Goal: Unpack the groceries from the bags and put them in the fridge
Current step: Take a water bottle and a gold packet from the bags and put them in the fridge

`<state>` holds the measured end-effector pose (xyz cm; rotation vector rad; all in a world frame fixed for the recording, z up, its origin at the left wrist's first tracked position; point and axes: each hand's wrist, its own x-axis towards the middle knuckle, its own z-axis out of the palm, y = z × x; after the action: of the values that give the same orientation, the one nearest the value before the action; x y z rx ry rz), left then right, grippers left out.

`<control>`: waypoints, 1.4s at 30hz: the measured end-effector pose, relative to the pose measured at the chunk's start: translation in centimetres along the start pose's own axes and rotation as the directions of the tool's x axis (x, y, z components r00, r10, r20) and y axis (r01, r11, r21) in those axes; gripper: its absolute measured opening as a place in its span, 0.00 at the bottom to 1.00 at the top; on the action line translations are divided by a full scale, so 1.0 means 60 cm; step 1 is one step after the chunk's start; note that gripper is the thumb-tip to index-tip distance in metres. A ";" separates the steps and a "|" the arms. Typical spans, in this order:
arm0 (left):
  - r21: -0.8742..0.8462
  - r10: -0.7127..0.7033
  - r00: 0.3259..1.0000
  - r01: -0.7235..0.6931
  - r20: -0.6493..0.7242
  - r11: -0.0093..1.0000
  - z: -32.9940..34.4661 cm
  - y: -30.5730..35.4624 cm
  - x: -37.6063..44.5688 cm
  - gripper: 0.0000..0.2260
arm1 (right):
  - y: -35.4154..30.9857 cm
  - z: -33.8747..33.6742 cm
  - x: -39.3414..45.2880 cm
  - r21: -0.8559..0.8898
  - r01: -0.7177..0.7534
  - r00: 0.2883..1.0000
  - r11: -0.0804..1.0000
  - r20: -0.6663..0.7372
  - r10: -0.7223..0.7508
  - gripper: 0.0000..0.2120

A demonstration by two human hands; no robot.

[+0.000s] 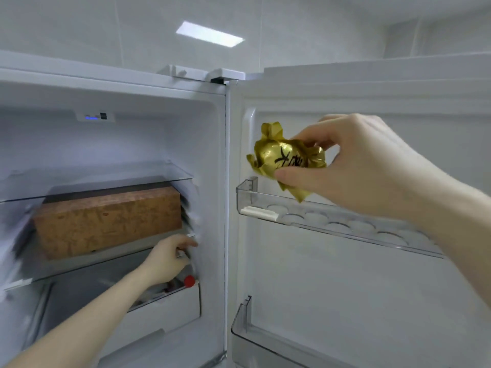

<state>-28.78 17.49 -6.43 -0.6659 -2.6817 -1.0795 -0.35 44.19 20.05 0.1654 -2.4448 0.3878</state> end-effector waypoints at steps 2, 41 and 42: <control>-0.041 0.088 0.996 -0.090 -0.031 0.995 -0.022 0.041 -0.012 0.21 | 0.011 -0.002 0.027 -0.052 -0.077 0.995 0.996 0.065 0.081 0.17; 0.187 -0.161 0.981 0.180 -0.111 0.966 -0.031 0.081 -0.427 0.21 | -0.017 0.362 -0.271 0.220 -0.028 0.655 0.975 0.741 -0.148 0.33; 0.235 -0.260 0.965 0.263 -0.042 0.936 -0.019 0.066 -0.450 0.23 | -0.018 0.384 -0.280 0.211 -0.052 0.588 0.976 0.796 -0.141 0.35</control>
<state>-3.07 10.09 -11.81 -0.2645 -2.8857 -0.7866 -0.46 36.25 -7.36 0.6232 -3.2947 0.6671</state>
